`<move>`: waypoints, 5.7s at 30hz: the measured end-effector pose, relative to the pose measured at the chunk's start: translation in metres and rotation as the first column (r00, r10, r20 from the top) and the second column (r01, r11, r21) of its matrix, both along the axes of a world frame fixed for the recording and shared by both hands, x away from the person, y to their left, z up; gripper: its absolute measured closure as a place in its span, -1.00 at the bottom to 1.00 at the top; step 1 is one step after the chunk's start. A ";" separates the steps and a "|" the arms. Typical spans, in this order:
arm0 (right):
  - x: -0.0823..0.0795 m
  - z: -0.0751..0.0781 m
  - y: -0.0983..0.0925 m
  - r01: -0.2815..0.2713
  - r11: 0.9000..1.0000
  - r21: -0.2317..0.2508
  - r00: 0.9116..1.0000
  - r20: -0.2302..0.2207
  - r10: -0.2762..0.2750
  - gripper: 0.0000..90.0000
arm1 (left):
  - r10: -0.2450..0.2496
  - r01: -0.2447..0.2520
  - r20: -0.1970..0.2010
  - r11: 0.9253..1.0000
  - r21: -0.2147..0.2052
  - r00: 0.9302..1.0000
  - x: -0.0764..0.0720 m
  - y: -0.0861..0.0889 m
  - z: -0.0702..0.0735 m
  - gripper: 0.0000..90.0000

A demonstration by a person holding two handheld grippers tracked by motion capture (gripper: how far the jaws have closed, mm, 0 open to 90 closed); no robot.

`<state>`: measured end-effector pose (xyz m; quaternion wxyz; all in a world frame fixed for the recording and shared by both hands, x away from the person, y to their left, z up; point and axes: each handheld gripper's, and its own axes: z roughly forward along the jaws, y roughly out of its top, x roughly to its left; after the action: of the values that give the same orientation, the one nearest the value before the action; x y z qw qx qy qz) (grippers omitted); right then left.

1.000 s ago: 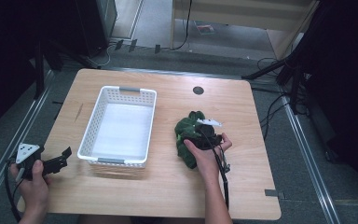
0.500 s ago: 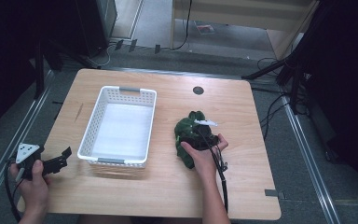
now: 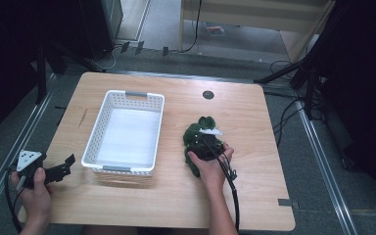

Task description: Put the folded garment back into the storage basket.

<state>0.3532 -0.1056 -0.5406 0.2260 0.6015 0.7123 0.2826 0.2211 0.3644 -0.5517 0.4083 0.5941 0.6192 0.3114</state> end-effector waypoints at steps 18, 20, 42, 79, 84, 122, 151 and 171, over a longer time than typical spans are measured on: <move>-0.010 0.000 0.008 -0.053 0.999 0.007 0.997 0.054 0.053 0.39 | 0.004 -0.004 -0.008 1.000 -0.002 1.000 0.000 0.000 0.000 -1.00; -0.010 0.000 0.008 -0.052 0.999 0.010 0.997 0.058 0.051 0.46 | 0.005 -0.005 -0.009 1.000 -0.003 1.000 0.000 0.000 0.000 -1.00; -0.012 -0.005 0.001 -0.022 0.993 0.113 0.995 0.099 0.011 0.66 | 0.004 -0.004 -0.010 1.000 -0.005 1.000 0.000 0.000 0.000 -1.00; -0.025 0.094 0.017 -0.029 0.981 0.189 0.980 0.198 -0.010 0.66 | 0.001 -0.001 -0.015 1.000 -0.007 1.000 0.001 0.001 0.000 -1.00; -0.024 0.107 0.020 -0.038 0.980 0.196 0.977 0.213 -0.004 0.66 | 0.000 0.000 -0.016 1.000 -0.008 1.000 0.001 0.001 0.000 -1.00; -0.013 0.144 0.080 -0.127 0.971 0.204 0.973 0.216 0.082 0.65 | 0.004 -0.004 -0.006 1.000 -0.011 1.000 0.001 0.001 0.000 -1.00; -0.005 0.153 0.147 -0.199 0.957 0.212 0.968 0.193 0.158 0.65 | 0.006 -0.006 -0.006 1.000 -0.015 1.000 0.002 0.001 0.000 -1.00; -0.004 0.144 0.192 -0.241 0.944 0.224 0.963 0.173 0.205 0.65 | 0.005 -0.005 -0.003 1.000 -0.018 1.000 0.002 0.002 0.000 -1.00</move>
<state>0.3494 0.0860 -0.3970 0.1689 0.5175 0.7172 0.4351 0.2228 0.3660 -0.5521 0.4118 0.5892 0.6243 0.3059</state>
